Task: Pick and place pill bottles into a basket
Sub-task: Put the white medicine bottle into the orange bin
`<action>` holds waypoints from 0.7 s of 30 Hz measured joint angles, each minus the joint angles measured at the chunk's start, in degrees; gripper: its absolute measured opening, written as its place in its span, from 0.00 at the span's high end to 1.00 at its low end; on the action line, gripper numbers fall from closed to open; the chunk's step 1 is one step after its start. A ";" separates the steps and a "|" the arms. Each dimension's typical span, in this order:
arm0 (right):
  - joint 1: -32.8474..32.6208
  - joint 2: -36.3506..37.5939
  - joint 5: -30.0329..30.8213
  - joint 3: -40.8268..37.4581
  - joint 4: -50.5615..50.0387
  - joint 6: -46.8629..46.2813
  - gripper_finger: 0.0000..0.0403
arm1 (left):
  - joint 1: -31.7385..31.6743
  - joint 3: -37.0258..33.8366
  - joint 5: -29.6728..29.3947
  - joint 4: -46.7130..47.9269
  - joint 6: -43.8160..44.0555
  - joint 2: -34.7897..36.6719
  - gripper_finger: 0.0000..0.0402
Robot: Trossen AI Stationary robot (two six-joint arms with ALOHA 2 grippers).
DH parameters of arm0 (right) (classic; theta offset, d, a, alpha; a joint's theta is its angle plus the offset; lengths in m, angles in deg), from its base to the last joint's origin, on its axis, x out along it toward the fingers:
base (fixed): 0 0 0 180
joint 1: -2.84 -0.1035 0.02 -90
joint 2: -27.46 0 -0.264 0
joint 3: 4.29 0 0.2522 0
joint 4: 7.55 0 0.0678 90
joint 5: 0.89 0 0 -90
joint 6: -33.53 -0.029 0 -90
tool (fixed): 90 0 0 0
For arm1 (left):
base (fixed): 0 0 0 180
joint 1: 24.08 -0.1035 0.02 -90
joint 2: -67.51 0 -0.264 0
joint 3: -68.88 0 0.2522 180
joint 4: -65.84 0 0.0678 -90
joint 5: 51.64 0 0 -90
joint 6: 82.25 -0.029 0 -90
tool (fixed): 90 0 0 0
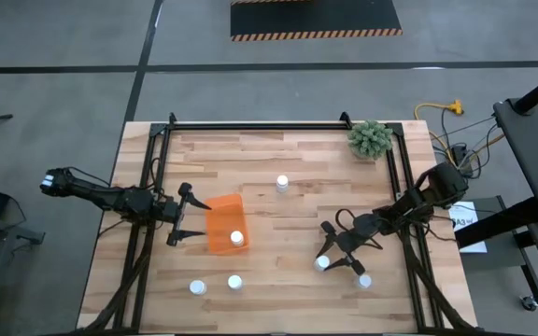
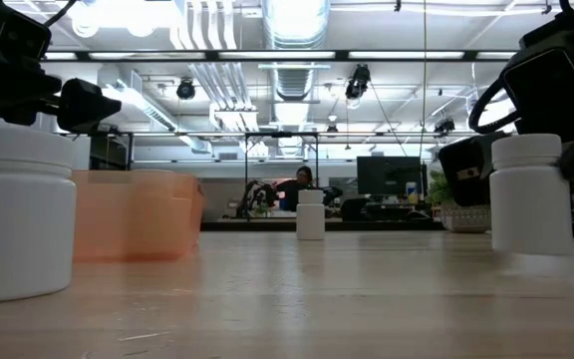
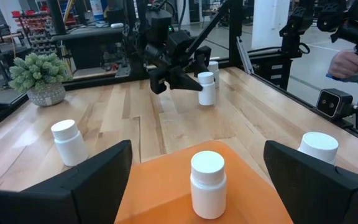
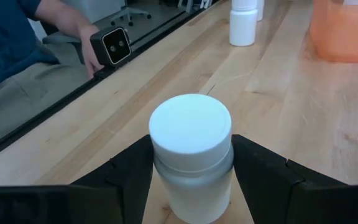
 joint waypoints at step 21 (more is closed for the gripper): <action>4.40 0.07 2.46 7.80 -2.18 -0.59 0.61 | 0.00 -0.01 0.00 -0.02 0.00 0.00 0.14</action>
